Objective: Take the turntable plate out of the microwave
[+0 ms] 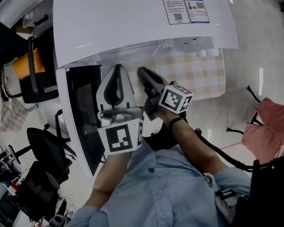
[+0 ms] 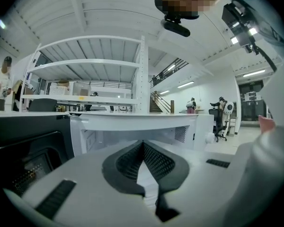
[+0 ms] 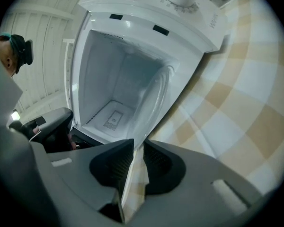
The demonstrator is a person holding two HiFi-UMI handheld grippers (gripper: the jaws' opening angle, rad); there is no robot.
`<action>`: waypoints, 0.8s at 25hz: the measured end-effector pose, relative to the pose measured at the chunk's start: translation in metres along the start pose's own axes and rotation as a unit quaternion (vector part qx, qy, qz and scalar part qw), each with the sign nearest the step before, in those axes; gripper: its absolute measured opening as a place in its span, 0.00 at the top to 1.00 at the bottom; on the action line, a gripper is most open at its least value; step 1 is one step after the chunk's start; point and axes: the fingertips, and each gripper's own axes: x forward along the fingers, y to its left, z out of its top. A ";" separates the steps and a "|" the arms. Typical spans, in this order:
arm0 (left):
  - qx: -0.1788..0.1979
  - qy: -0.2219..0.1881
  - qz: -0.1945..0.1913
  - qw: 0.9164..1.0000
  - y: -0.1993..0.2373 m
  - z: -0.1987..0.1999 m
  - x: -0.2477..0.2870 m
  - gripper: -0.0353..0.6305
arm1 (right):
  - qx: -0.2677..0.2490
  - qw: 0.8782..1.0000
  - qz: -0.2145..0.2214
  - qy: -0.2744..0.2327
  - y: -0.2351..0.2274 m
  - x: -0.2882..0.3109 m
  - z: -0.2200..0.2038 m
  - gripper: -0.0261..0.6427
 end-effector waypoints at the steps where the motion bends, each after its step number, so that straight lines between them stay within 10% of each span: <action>1: 0.000 0.001 -0.001 1.000 -0.001 0.000 0.000 0.94 | 0.000 1.000 0.000 0.000 0.000 -0.001 0.000 0.86; 20: -0.001 -0.004 0.015 1.000 0.026 0.007 0.012 0.94 | 0.062 0.998 0.012 -0.025 -0.010 0.042 0.028 0.79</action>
